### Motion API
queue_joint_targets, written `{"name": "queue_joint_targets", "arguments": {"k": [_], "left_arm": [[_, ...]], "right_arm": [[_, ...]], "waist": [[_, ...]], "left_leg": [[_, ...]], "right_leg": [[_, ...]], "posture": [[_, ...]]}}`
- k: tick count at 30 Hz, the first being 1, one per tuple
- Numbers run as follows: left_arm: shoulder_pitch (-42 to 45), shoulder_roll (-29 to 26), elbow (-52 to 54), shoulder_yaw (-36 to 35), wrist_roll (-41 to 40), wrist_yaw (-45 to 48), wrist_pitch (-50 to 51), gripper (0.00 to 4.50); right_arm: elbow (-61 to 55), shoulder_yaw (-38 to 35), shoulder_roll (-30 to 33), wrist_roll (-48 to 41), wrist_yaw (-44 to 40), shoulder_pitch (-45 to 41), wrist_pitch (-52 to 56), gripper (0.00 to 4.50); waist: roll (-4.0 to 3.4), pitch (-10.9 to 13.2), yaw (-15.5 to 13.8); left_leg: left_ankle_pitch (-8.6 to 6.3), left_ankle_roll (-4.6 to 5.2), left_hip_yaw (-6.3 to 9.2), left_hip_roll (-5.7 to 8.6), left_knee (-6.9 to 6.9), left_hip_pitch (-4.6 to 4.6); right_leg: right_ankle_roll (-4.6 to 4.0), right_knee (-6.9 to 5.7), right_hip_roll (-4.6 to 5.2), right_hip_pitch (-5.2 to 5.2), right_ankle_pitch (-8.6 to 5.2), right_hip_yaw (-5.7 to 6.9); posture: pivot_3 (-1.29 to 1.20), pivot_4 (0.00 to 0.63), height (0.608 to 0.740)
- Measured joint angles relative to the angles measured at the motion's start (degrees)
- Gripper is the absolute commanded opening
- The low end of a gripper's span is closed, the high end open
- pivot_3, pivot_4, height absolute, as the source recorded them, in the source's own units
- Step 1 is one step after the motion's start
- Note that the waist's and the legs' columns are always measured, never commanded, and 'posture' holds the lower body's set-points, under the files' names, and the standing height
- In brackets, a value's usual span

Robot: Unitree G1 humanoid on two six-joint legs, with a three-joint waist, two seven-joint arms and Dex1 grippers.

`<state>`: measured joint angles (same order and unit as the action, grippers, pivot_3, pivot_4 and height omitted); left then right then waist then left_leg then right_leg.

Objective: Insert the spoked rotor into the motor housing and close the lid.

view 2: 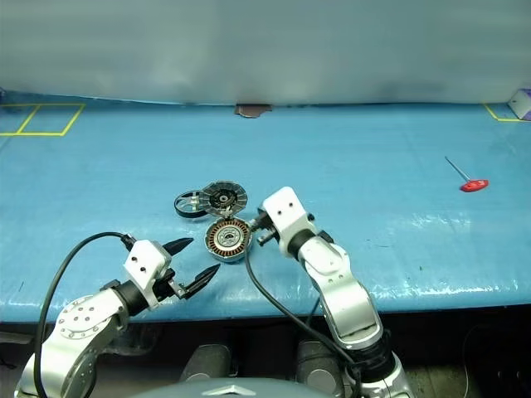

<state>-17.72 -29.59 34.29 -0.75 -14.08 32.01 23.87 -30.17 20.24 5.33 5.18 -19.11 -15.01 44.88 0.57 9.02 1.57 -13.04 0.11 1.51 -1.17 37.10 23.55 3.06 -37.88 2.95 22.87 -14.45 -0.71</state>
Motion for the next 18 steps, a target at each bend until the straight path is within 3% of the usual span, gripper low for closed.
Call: {"name": "queue_joint_targets", "arguments": {"k": [5, 11, 18], "left_arm": [[-1.6, 0.3, 1.0, -0.1, 0.1, -1.2, 0.0, 4.5], [-4.9, 1.3, 1.8, -0.9, 0.6, -3.1, -2.2, 4.5], [-7.4, 1.3, 1.8, -1.0, 0.5, -3.1, -4.2, 4.5]], "right_arm": [[4.1, 4.0, -2.3, -0.7, -1.0, -7.5, -0.5, 0.67], [13.2, 7.4, -2.1, -1.3, -1.8, -5.7, -2.7, 0.67], [15.3, 9.8, -1.1, -1.3, -2.3, -2.3, -4.0, 0.67]], "waist": [[0.01, 0.0, 0.0], [0.01, 0.0, 0.0], [0.02, 0.0, 0.1]], "left_leg": [[0.0, -0.02, -0.01, -0.01, -0.04, 0.01], [0.0, -0.02, -0.06, -0.02, -0.03, 0.04], [0.0, -0.03, -0.11, -0.05, -0.01, 0.01]], "right_leg": [[-0.19, 0.0, 0.0, 0.01, 0.12, -0.02], [-0.2, 0.03, 0.15, 0.03, 0.11, -0.05], [-0.19, 0.02, 0.1, 0.05, 0.09, -0.03]], "posture": [[0.0, 0.15, 0.74], [0.0, 0.15, 0.74], [0.0, 0.15, 0.74]]}}
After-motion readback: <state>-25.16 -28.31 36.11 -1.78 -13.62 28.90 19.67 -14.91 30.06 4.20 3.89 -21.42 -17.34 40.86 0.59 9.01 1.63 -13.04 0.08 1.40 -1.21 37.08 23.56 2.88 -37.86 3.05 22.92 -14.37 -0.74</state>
